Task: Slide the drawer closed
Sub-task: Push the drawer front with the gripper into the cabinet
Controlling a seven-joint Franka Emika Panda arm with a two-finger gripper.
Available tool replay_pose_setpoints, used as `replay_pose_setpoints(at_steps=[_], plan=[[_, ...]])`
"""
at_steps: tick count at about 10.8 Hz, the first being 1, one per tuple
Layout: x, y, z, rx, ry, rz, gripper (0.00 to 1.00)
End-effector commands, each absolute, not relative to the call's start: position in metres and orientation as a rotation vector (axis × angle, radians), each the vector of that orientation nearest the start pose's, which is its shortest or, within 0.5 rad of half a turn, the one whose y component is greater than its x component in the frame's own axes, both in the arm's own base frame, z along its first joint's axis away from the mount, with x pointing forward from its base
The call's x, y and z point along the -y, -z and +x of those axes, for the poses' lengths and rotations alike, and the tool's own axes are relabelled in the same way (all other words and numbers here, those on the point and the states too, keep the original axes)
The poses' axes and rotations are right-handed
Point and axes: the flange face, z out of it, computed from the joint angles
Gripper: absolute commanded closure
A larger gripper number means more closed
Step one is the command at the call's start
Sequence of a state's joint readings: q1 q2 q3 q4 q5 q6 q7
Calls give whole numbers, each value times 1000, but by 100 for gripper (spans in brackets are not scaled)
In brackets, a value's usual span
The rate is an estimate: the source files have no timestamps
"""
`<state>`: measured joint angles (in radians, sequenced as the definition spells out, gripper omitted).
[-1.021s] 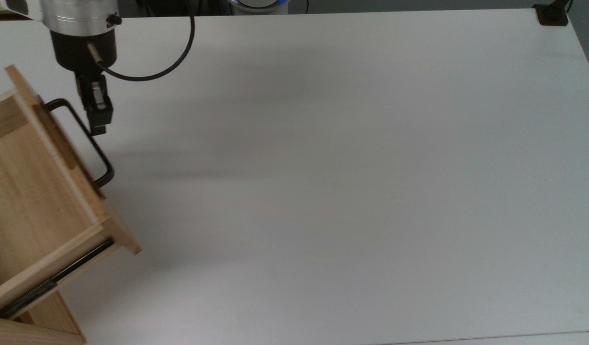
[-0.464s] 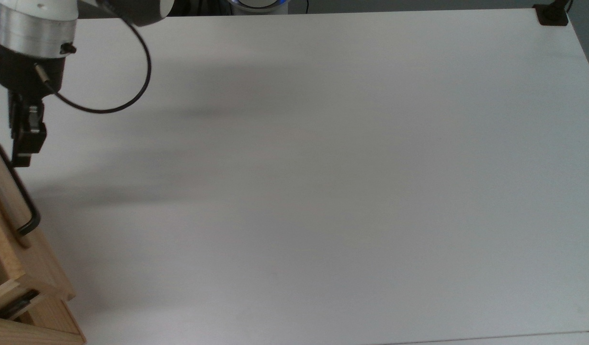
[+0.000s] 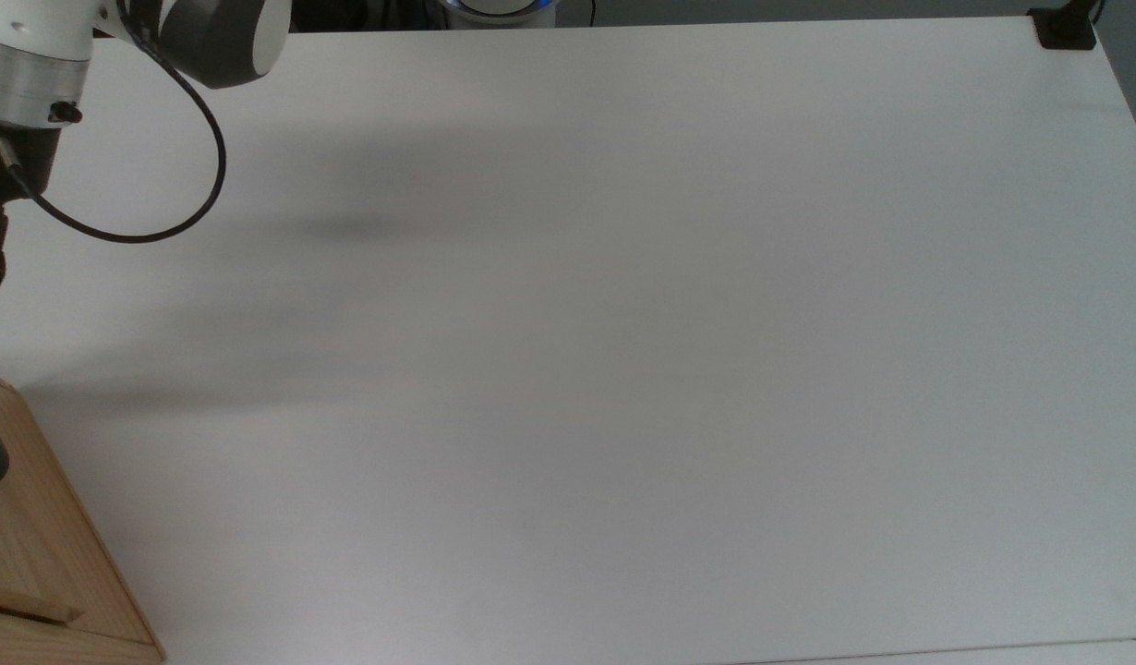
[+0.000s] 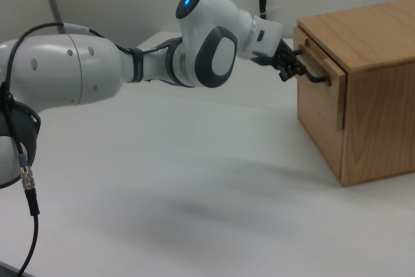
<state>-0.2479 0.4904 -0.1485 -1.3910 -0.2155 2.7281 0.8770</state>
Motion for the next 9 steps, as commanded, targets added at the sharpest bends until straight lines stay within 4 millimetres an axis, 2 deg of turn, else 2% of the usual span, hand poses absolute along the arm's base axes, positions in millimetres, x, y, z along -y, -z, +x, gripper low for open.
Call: replay_pose_setpoints(at_steps=[1, 4, 5, 6, 7, 9], plan=[[271, -535, 706, -1438, 1446, -2415, 93], [286, -539, 700, -1434, 1505, -2379, 91], [286, -541, 698, -1436, 1502, -2379, 89], [280, -552, 694, -1436, 1502, -2356, 88], [265, -566, 684, -1427, 1485, -2343, 88], [206, -580, 669, -1404, 1326, -2384, 76]])
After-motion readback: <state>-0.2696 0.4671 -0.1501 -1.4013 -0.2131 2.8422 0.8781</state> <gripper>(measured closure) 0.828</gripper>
